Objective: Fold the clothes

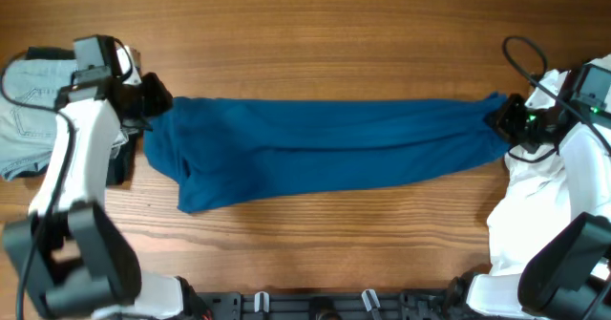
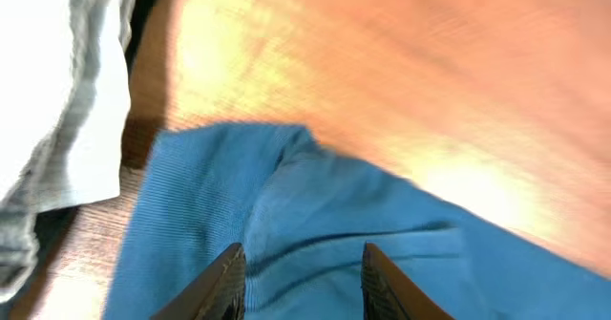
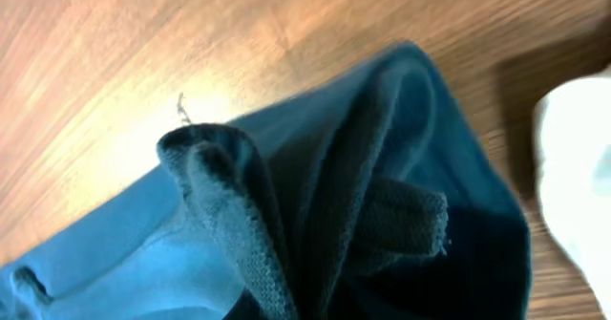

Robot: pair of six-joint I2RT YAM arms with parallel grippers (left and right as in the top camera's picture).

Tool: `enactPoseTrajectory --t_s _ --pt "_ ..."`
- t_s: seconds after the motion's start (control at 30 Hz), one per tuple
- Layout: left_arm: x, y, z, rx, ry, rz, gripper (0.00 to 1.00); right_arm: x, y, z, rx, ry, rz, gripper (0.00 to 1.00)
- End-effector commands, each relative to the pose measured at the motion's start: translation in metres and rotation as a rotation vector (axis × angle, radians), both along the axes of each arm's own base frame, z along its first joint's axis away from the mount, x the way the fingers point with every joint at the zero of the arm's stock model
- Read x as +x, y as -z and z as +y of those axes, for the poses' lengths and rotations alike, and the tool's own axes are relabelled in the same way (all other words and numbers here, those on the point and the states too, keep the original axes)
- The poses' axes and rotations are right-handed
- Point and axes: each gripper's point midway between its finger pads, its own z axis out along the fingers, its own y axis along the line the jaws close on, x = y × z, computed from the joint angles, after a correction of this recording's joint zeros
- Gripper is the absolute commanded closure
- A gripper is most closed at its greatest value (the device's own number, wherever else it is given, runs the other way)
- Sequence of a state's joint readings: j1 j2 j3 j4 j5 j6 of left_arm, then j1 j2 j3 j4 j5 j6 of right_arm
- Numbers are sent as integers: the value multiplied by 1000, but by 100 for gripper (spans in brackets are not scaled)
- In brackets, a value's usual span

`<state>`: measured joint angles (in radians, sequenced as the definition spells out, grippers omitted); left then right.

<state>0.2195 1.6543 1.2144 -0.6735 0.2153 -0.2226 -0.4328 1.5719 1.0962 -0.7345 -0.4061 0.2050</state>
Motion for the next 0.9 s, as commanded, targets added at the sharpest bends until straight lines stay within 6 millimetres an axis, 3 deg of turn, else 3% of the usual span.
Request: enactPoseTrajectory --t_s 0.0,0.17,0.23,0.3,0.47,0.63,0.7,0.8,0.83,0.87 --pt "-6 -31 -9 -17 28 -66 60 10 -14 8 -10 -7 -1 96" --pt "-11 -32 -17 -20 46 -55 62 18 -22 127 110 -245 -1 96" --pt "-11 -32 -21 -19 58 -54 62 15 -25 186 139 -339 -4 96" --pt "-10 -32 -23 -20 60 -54 62 14 -27 225 144 -378 -16 96" --pt "-12 -31 -23 -21 60 -46 62 10 -12 295 113 -416 -26 96" --pt "-13 -31 -23 -22 60 -42 62 0 28 337 159 -381 76 96" --pt "-13 -31 -23 -22 60 -42 62 4 29 361 222 -439 38 96" --pt "-13 -31 -23 -22 60 -42 62 11 20 378 267 -438 -16 96" --pt "-13 -31 -23 -22 60 -42 62 12 18 380 274 -432 -22 94" --pt "-13 -31 -23 -22 60 -42 62 13 17 381 278 -432 -27 72"
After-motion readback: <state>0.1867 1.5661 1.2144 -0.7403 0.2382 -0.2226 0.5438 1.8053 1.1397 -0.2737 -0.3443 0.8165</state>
